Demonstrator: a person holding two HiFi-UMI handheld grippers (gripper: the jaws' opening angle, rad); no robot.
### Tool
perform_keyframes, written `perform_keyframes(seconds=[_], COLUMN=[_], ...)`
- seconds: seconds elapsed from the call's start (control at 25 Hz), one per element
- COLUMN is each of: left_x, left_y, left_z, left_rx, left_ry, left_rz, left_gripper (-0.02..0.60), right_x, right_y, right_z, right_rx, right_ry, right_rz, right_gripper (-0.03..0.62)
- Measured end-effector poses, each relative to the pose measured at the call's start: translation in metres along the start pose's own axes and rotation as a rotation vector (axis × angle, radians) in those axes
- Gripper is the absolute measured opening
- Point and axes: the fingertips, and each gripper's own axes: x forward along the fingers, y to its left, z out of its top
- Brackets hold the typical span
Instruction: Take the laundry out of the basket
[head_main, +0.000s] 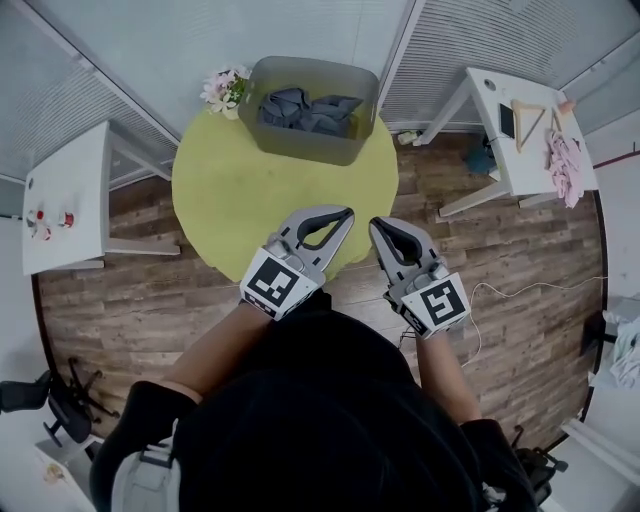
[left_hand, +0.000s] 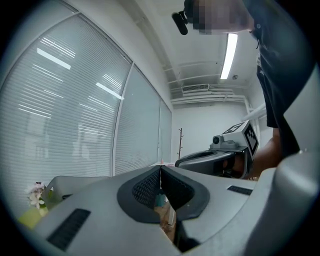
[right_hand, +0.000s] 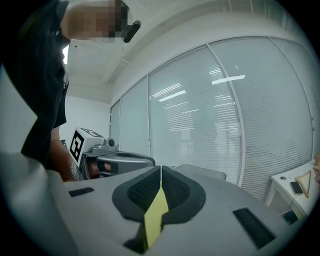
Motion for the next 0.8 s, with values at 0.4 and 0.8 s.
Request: perform_keyframes(seconds=[0.4,0.8], left_x=[0.015,0.031], left_y=[0.074,0.145], left_z=[0.000,-0.008], left_rx=[0.000,-0.039], left_ry=[0.009,0.025], left_rz=[0.048,0.229], left_gripper=[0.011,0.011], right_x=[0.074,0.137], right_y=[-0.030,-0.076], right_z=[0.007,0.006], right_rx=[-0.012,-0.020], right_ry=[0.015,0.046], right_rz=[0.054,0.200], right_gripper=[0.026,0.026])
